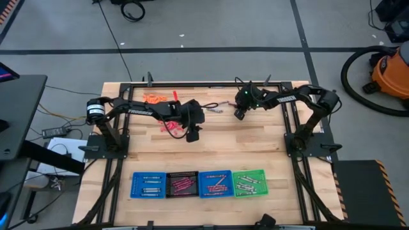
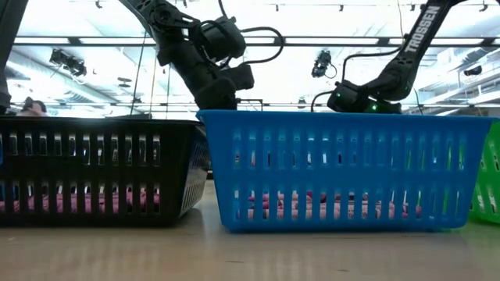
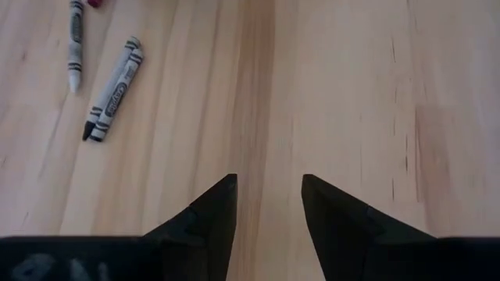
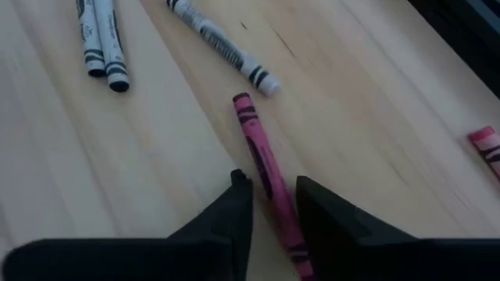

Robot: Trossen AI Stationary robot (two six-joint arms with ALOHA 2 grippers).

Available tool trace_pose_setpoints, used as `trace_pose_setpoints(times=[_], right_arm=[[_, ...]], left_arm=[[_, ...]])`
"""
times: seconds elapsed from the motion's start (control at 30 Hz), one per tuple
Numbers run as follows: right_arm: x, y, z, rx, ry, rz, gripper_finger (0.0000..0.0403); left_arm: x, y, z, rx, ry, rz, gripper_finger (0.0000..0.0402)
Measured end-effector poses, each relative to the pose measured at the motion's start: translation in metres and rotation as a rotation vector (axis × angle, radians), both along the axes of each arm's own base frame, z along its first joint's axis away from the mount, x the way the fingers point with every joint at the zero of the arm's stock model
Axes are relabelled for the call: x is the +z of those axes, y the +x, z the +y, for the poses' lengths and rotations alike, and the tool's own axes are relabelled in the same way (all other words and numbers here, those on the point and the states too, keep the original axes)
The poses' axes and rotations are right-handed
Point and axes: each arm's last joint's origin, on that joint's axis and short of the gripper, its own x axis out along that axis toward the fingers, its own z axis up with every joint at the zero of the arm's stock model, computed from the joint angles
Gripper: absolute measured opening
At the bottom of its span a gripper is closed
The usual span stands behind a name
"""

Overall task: Sort crayons
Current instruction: Put the dark pink crayon into the black bin

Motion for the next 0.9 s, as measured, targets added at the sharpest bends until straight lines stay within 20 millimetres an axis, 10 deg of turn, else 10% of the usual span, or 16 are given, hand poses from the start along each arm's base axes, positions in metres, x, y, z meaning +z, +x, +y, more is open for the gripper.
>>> trace_pose_setpoints(times=[0.3,0.9], right_arm=[[-0.002,-0.002,0.008,0.008,0.091,0.028,0.0007],[0.042,0.018,0.062,0.136,0.090,-0.109,0.0007]], left_arm=[[-0.001,0.000,-0.001,-0.002,-0.002,0.008,0.0155],[-0.023,0.000,-0.017,0.005,0.068,-0.214,0.0165]])
